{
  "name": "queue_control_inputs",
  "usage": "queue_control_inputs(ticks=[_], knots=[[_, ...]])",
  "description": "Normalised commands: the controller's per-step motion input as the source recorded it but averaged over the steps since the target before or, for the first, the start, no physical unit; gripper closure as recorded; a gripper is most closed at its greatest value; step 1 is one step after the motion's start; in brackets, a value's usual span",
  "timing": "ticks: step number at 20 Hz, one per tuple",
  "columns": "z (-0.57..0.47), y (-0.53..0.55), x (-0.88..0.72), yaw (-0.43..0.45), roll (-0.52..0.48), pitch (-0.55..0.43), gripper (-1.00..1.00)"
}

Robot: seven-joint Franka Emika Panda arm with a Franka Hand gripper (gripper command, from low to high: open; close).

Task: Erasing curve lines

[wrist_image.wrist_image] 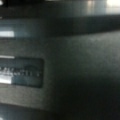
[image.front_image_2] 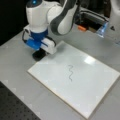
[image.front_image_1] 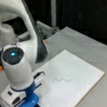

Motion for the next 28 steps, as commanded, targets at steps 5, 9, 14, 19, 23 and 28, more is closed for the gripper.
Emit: queue_control_inputs(ticks=[5, 9, 14, 19, 23, 28], knots=[[0.00, -0.07, 0.13, -0.057, 0.147, -0.020, 1.00], [0.18, -0.08, 0.02, -0.092, 0.109, 0.029, 1.00], [0.38, -0.08, -0.12, -0.124, 0.090, 0.080, 1.00], [0.34, -0.07, -0.11, -0.133, 0.026, 0.057, 1.00], [0.24, -0.01, -0.05, -0.182, 0.031, 0.123, 1.00], [0.15, 0.05, 0.03, -0.207, 0.138, 0.125, 1.00]])
